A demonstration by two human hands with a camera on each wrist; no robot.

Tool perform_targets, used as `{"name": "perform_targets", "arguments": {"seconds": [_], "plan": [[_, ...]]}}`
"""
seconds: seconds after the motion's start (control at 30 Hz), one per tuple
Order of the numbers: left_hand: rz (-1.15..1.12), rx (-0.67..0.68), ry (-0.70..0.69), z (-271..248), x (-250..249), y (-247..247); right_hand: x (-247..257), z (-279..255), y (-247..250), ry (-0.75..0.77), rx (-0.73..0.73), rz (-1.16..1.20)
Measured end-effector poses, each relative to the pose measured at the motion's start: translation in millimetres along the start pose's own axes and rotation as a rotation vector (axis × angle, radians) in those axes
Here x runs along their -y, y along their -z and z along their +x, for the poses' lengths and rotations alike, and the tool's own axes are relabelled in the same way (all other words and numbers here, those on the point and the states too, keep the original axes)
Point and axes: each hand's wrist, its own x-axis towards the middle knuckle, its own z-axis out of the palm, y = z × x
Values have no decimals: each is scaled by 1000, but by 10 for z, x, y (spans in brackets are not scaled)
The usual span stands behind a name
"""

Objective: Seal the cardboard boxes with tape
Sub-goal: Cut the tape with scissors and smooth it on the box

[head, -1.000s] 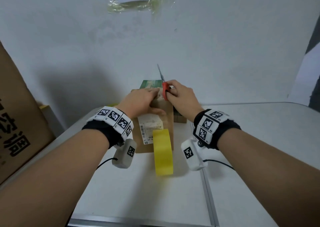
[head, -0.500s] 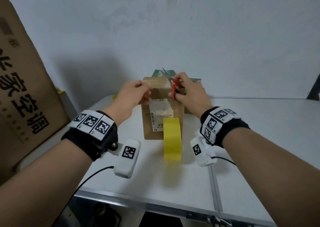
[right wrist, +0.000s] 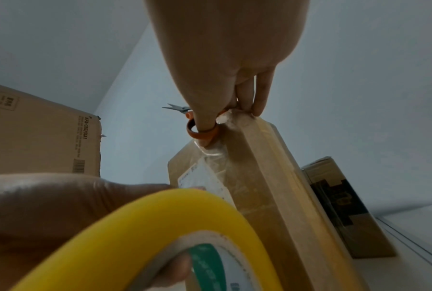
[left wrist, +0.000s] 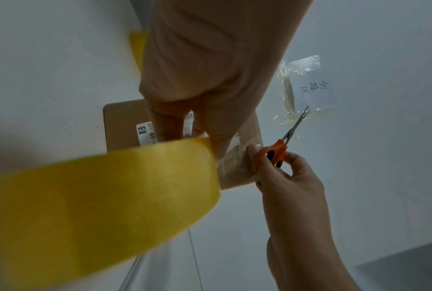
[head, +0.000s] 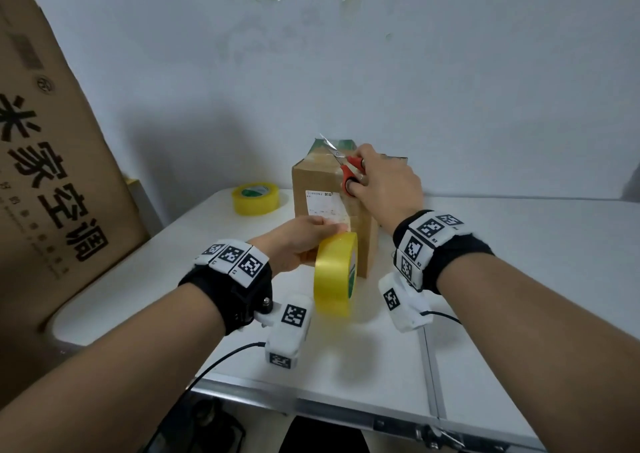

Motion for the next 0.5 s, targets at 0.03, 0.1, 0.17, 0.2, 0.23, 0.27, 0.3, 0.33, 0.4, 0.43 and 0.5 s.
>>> {"name": "perform_targets", "arguments": {"seconds": [0.03,0.1,0.17,0.2,0.23,0.27,0.3,0.33,0.4,0.43,0.5], "plan": [[-1,-6,4,5,10,28,-1,-1,-2,-3,-1,5],[7,-16,11,11,10,71,-2,4,-20,0,-3,14],[17,-29,15,25,3,100,-8,16,-58,13,-13,9],[14,-35,16,36,1,111,-15,21,-80,15,-18,4],[10,-35,18,41,-4,118,-25,25,-99,16,-23,-1],[10,-29,19,41,-12,119,-36,30,-114,17,-25,-4],[13,-20,20,36,-17,114,-45,32,-127,18,-28,-7],[17,-11,20,35,-20,109,-57,36,-136,21,-35,-11],[39,1,15,12,-24,95,-70,35,-152,25,-46,-20],[55,8,10,-3,-28,90,-72,35,-153,28,-50,-26],[80,27,3,-10,-38,92,-76,44,-148,35,-51,-30]]}}
